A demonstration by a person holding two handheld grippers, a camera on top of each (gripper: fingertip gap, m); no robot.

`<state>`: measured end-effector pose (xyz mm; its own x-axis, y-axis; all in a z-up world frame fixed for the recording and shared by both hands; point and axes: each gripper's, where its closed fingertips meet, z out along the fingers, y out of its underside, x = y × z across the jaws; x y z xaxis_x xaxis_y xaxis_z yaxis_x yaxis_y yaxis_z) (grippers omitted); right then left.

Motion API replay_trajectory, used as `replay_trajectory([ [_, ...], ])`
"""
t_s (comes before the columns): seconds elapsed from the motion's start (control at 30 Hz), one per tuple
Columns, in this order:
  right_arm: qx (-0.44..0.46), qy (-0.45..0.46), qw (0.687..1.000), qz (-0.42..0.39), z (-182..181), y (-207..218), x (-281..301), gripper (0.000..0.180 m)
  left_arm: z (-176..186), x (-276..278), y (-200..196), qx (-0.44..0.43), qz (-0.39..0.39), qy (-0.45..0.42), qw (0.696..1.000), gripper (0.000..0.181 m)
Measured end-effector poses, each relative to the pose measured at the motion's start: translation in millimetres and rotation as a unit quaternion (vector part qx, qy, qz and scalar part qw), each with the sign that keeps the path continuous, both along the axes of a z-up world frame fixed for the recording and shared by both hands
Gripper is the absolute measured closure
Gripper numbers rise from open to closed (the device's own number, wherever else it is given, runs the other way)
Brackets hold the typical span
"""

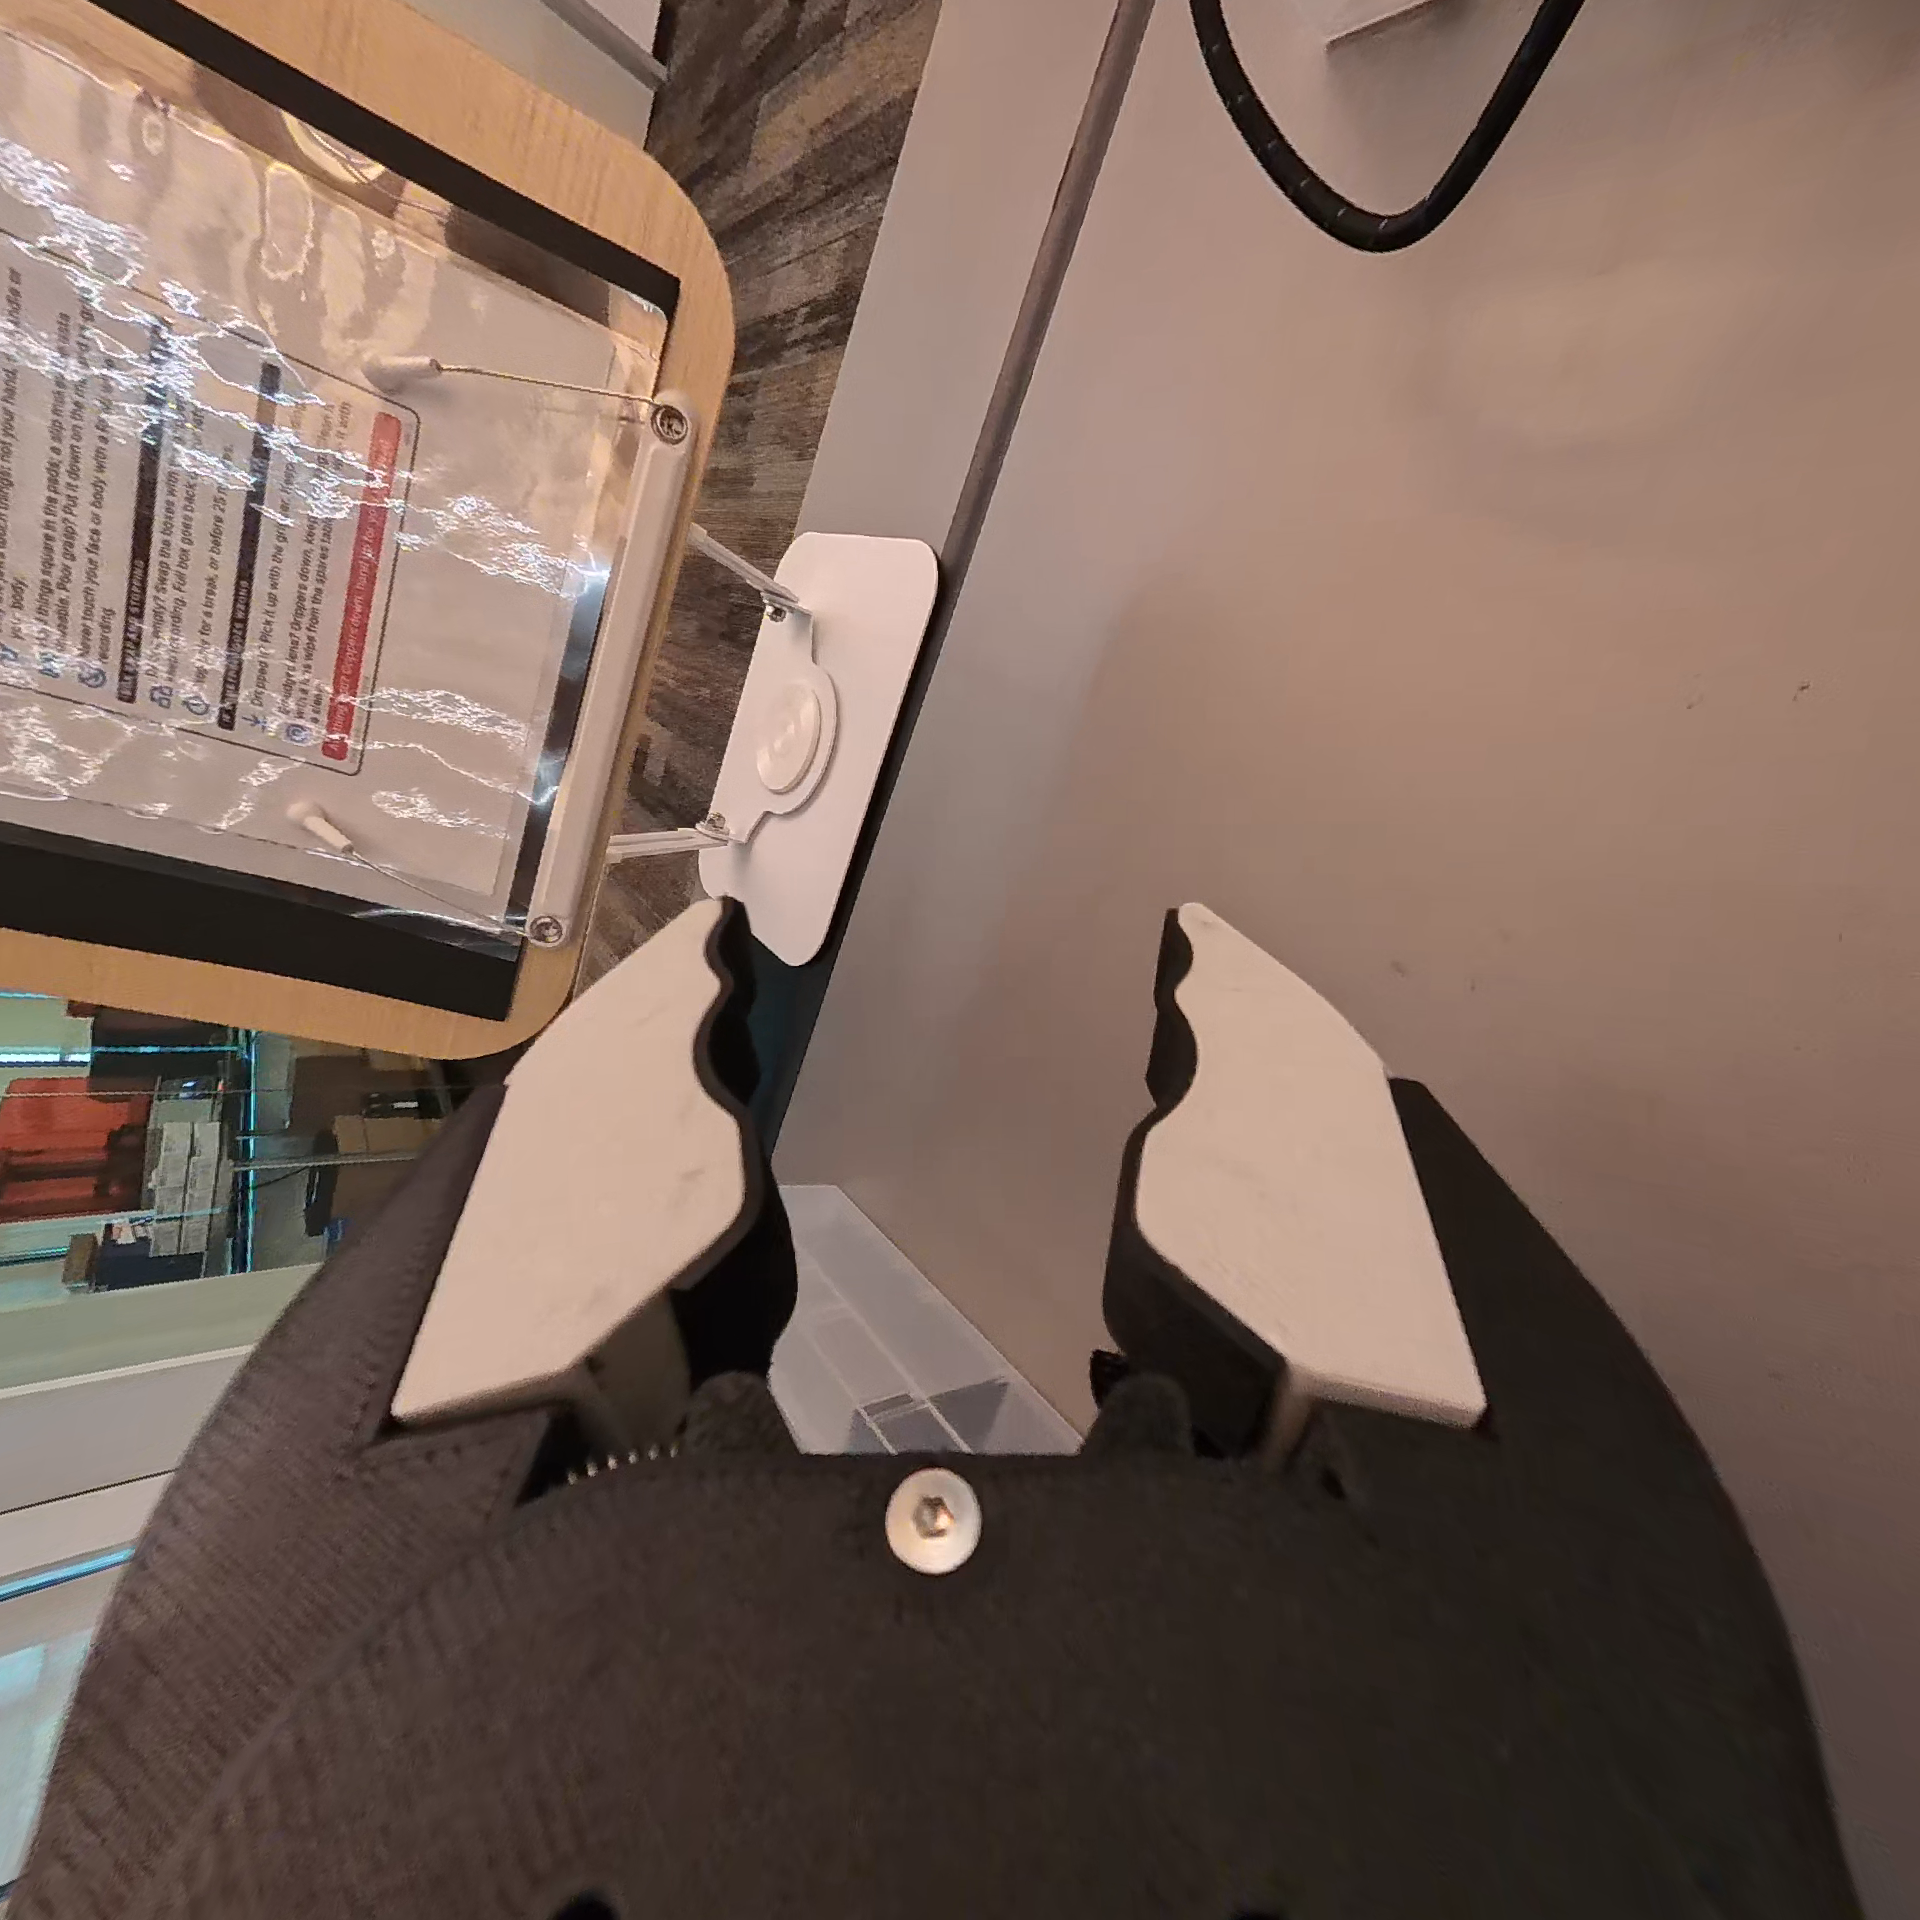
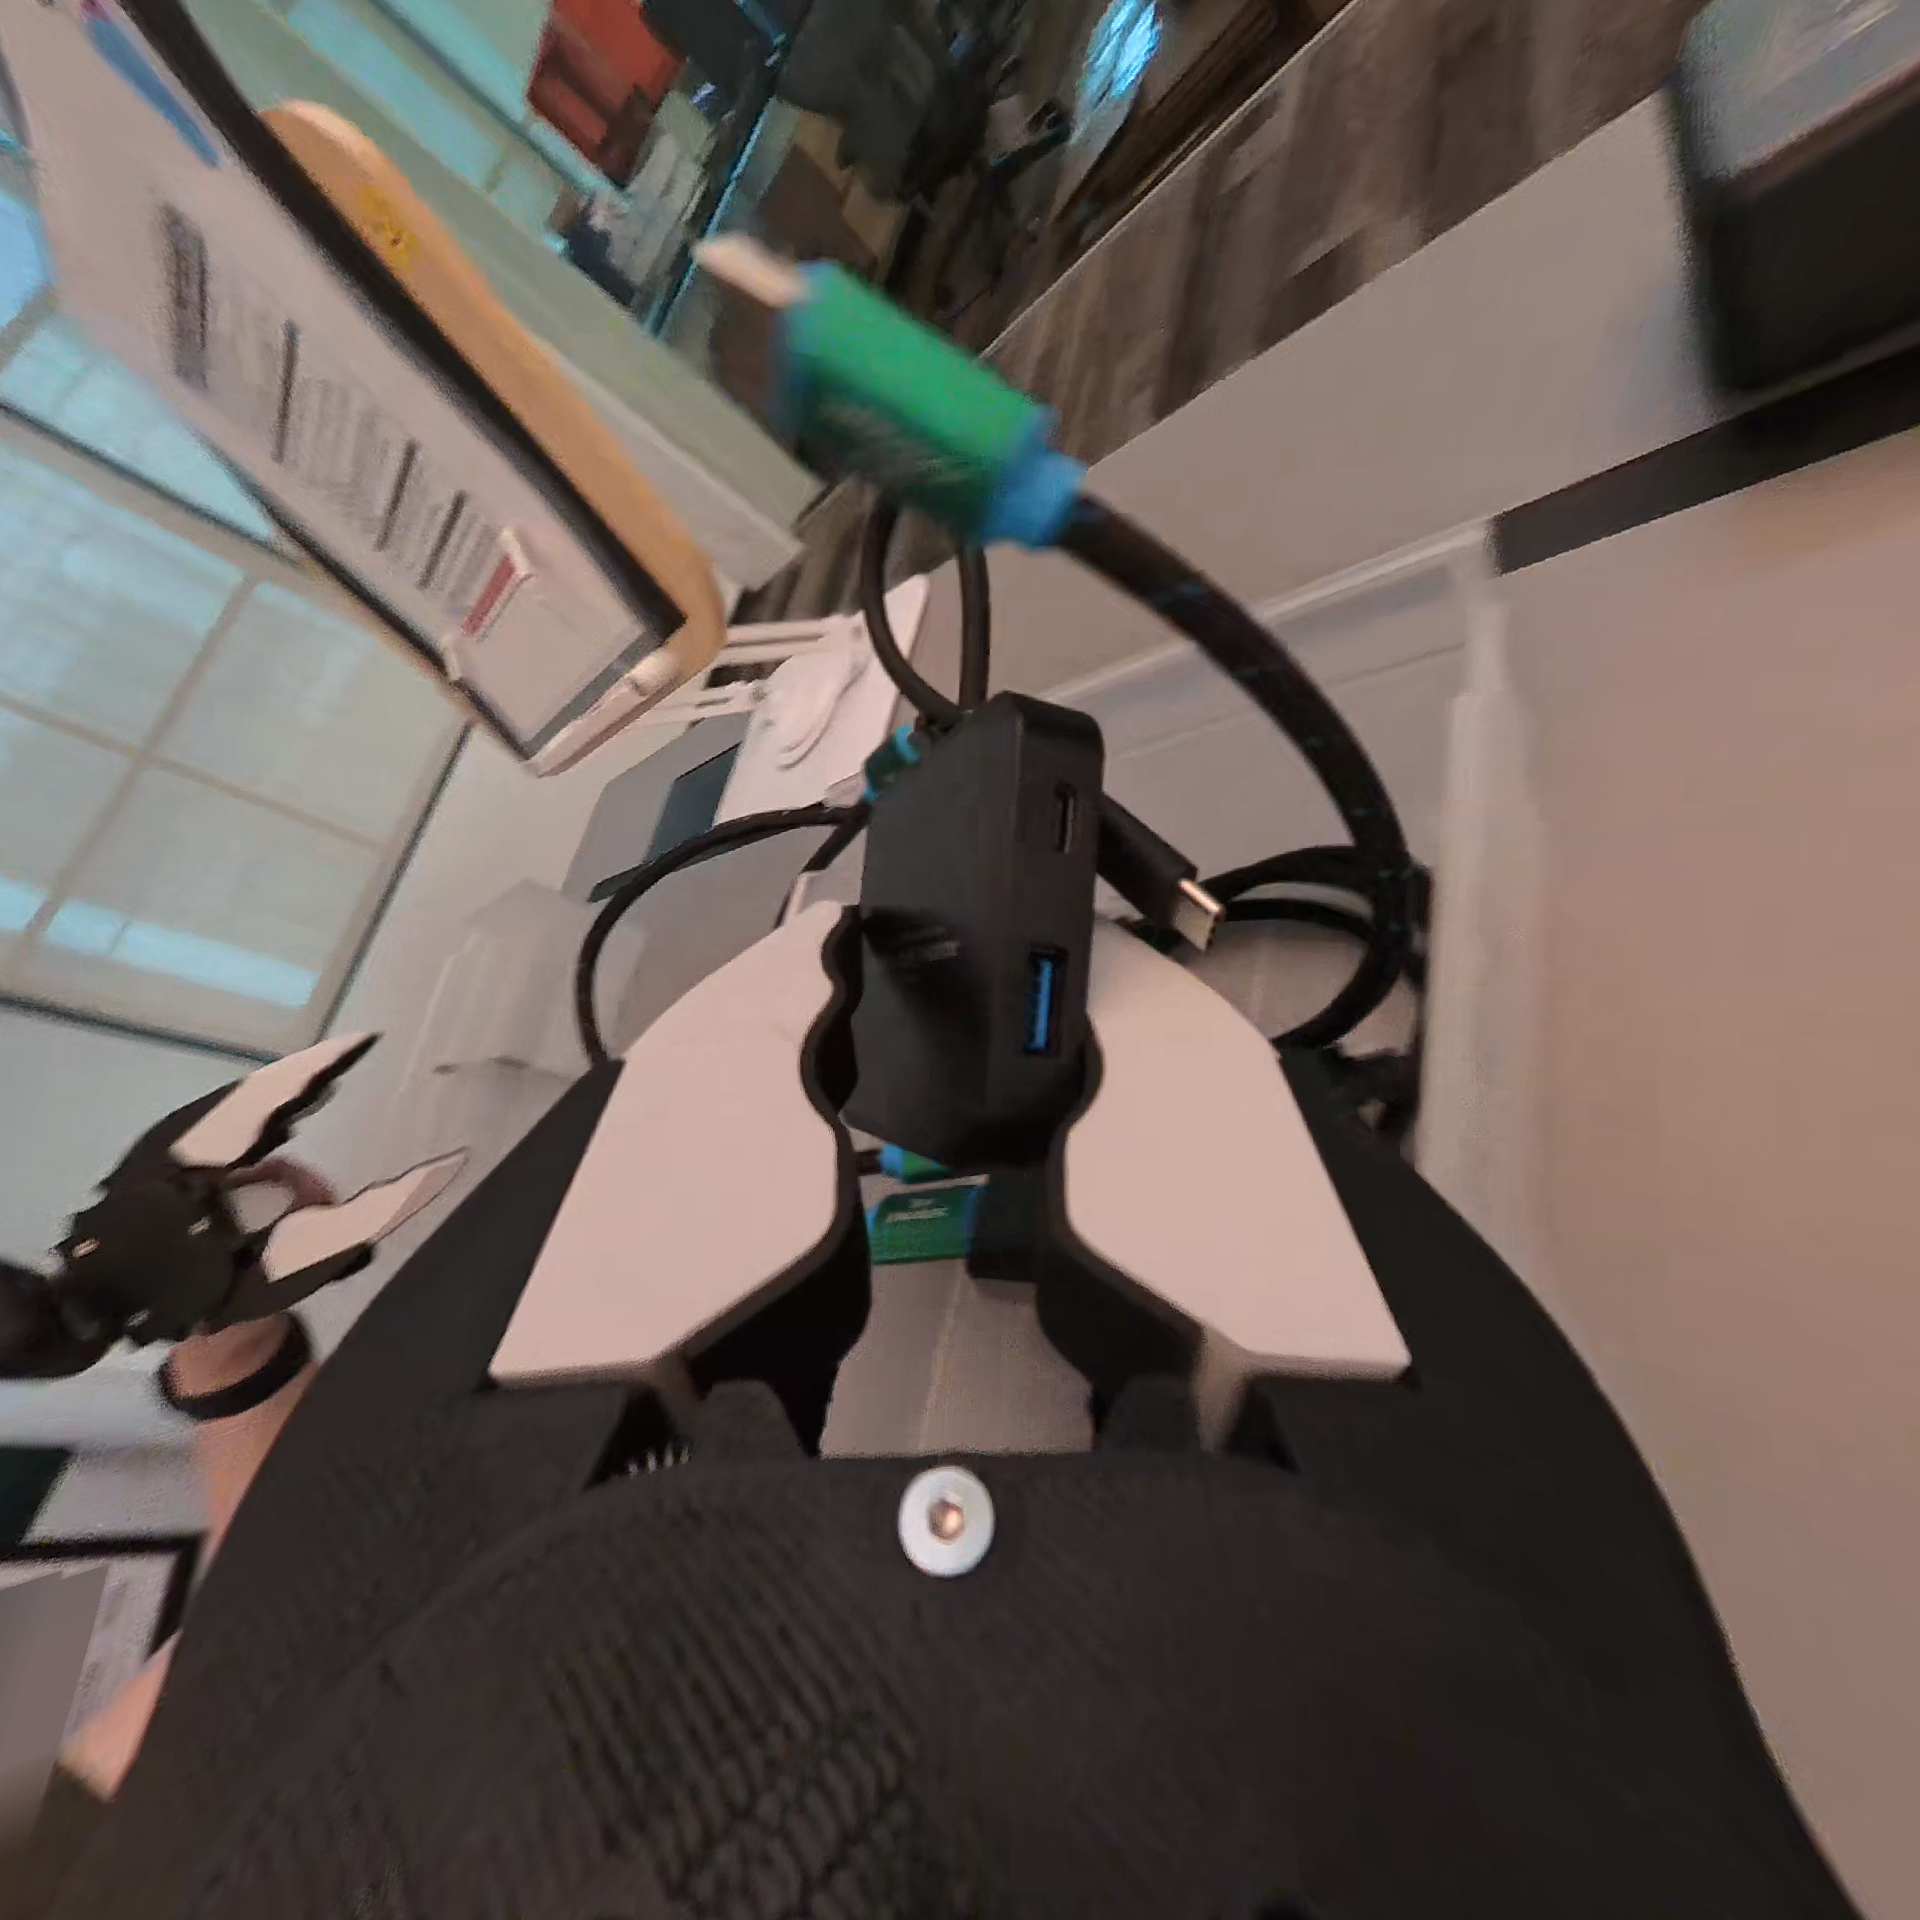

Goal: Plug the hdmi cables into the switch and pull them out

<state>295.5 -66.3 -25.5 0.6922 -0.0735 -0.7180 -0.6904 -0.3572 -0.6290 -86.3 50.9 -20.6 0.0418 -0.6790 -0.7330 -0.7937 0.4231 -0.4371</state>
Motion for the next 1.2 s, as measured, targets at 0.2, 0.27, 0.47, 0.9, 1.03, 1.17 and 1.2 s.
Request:
replay_trajectory([
  [0.2, -0.073, -0.068, 0.994, -0.053, -20, -11, 22, 0.120, -3, 1, -2, 0.002, -0.002, 0.008, 1.000, 0.107],
  [0.27, -0.066, -0.062, 0.995, -0.037, -20, -9, 17, 0.120, -2, 1, -3, 0.002, -0.003, 0.007, 1.000, 0.108],
  [0.47, -0.067, -0.231, 0.968, -0.075, 4, -13, 34, 0.112, -3, 1, -3, 0.001, -0.002, 0.010, 1.000, 0.108],
  [0.9, -0.133, -0.297, 0.941, -0.096, 14, -34, 38, 0.112, -5, 2, -6, -0.004, -0.006, 0.013, 1.000, 0.109],
  [1.03, -0.178, -0.282, 0.941, -0.047, -8, -38, 28, 0.126, -7, 3, -7, -0.003, -0.008, 0.017, 1.000, 0.110],
  [1.17, -0.178, -0.286, 0.942, -0.006, -16, -34, 19, 0.126, -9, 4, -8, -0.005, -0.010, 0.019, 1.000, 0.111],
  [1.2, -0.174, -0.288, 0.942, -0.003, -16, -33, 18, 0.126, -9, 4, -8, -0.005, -0.010, 0.019, 1.000, 0.111],
])
